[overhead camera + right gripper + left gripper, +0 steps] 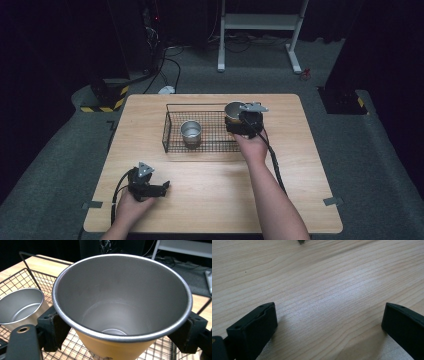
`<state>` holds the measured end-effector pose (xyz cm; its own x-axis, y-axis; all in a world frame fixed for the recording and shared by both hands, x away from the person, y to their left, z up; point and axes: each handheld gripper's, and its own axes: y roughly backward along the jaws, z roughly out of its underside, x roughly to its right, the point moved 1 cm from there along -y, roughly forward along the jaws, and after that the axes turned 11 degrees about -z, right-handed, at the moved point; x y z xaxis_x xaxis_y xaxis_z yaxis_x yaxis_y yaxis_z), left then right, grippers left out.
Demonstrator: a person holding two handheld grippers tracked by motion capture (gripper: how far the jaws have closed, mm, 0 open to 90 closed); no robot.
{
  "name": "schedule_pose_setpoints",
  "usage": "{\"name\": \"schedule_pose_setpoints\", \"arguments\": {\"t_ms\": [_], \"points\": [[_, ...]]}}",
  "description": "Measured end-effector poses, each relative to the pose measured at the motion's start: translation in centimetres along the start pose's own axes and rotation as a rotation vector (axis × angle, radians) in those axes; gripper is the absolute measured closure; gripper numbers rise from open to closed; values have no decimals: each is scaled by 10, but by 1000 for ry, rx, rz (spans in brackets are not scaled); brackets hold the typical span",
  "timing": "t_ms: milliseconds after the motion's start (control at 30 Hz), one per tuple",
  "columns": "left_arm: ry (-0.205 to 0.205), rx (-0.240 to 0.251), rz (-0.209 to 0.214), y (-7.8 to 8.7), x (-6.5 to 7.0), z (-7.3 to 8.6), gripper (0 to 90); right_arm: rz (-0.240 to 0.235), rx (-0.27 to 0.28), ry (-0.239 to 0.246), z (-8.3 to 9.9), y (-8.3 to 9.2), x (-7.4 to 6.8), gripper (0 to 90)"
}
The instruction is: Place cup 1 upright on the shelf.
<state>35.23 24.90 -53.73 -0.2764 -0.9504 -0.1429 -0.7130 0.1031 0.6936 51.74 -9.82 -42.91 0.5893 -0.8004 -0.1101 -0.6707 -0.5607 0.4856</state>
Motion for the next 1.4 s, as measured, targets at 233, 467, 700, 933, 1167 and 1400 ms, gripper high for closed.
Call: {"name": "schedule_pose_setpoints", "arguments": {"t_ms": [233,467,700,933,1167,1400], "points": [[-1,0,0,0,0,0,6,-4,-27,-7,6,-14,0,151],[-1,0,0,0,0,0,6,-2,-40,-22,9,-21,1,151],[-3,-1,0,0,0,0,6,10,-77,-32,15,-30,4,150],[-1,0,0,0,0,0,6,17,-106,-48,19,-36,6,149],[0,0,1,0,0,0,7,24,-137,-60,21,-37,5,149],[2,2,0,0,0,0,6,28,-139,-48,22,-38,3,146]]}}
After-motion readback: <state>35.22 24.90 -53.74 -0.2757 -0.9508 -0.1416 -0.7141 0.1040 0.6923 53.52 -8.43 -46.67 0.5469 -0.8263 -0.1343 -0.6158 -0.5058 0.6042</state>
